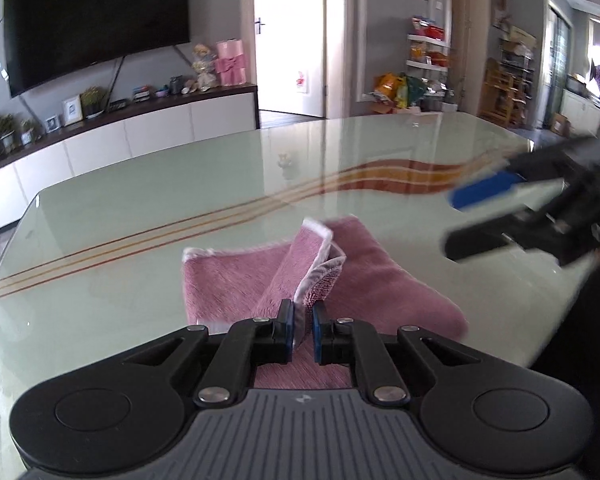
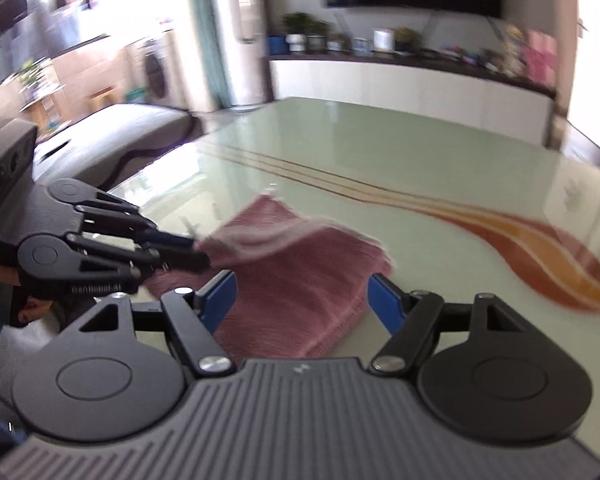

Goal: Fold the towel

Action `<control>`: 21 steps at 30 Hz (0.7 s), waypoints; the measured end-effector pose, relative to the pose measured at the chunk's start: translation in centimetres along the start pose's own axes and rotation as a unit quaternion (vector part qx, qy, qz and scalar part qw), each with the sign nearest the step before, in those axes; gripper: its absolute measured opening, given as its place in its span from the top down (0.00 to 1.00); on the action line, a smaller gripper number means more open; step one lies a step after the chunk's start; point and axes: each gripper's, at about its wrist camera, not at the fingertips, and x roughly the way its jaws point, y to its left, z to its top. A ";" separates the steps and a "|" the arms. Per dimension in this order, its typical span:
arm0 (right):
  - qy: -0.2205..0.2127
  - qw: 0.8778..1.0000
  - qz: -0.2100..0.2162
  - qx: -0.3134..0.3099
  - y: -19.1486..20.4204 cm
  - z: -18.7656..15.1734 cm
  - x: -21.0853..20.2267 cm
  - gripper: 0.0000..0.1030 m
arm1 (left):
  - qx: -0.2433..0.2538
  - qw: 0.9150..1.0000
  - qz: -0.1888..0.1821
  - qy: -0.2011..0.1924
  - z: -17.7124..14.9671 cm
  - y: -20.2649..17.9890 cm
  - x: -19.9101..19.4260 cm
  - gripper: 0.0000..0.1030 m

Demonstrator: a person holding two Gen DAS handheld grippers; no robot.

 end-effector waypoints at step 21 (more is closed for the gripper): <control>0.082 0.964 0.067 -0.245 5.2 1.1 3.9 0.73 | 0.073 0.997 0.019 -0.021 -3.7 -3.9 -1.7 0.79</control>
